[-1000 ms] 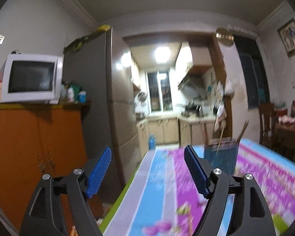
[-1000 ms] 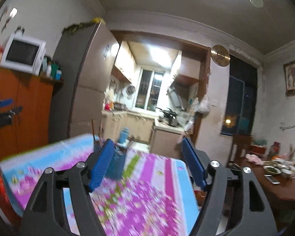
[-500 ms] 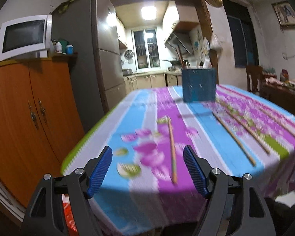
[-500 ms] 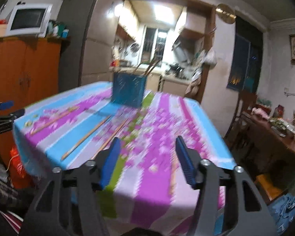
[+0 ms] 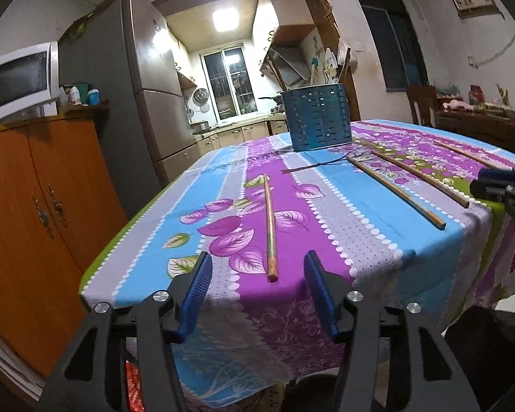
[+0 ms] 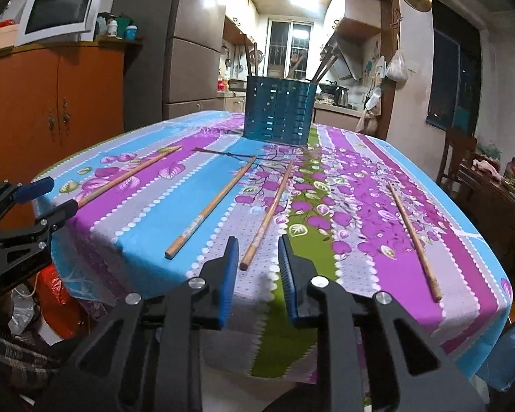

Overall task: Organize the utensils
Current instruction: 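Move both open tools back over the remaining chopsticks, then lower both tools and close each gripper on one chopstick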

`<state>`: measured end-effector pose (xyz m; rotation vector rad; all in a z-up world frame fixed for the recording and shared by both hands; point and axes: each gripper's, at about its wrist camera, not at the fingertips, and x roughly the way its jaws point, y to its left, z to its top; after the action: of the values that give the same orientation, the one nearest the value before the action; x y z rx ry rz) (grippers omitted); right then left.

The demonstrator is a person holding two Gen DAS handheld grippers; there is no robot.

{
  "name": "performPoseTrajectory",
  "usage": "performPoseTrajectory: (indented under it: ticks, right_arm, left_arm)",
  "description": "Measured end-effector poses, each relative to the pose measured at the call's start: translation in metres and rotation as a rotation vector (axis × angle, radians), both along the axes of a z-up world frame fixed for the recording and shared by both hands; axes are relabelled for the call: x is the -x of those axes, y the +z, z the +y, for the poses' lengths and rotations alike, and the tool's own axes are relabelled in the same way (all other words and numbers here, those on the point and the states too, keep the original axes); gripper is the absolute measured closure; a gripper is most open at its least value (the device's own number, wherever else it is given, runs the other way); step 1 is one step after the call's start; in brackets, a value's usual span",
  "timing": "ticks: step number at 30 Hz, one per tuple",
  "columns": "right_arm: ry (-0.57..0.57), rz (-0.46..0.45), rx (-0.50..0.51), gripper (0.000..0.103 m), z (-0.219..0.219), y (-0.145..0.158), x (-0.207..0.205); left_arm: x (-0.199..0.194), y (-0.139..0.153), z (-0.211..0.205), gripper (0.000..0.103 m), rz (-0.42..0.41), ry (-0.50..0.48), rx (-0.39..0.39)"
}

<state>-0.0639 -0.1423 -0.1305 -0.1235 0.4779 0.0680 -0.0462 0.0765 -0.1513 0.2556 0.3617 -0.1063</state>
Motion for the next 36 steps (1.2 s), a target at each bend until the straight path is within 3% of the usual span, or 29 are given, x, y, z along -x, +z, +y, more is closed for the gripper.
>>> performPoseTrajectory:
  ticks: [8,13,18,21,27,36]
  right_arm:
    - [-0.071,0.017,0.022,0.081,0.009,-0.007,-0.009]
    - [-0.115,0.028,0.020,0.087,0.009,-0.011,-0.013]
    - [-0.133,0.020,0.008,0.088,0.009,-0.013,-0.014]
    - [-0.110,0.018,-0.003,0.097,0.009,-0.014,-0.013]
    - [-0.105,0.013,-0.026,0.097,0.007,-0.014,-0.010]
    - [-0.106,0.006,-0.033,0.097,0.004,-0.015,-0.008]
  left_arm:
    - [-0.006,-0.009,-0.003,0.073,0.010,-0.033,0.045]
    - [-0.012,-0.010,-0.003,0.080,0.019,-0.048,0.089]
    - [-0.013,-0.011,-0.003,0.081,0.012,-0.050,0.105]
    - [-0.012,-0.012,-0.002,0.081,0.007,-0.051,0.115]
    - [-0.011,-0.014,0.002,0.086,0.007,-0.058,0.159]
    - [-0.007,-0.017,0.008,0.085,-0.022,-0.069,0.154]
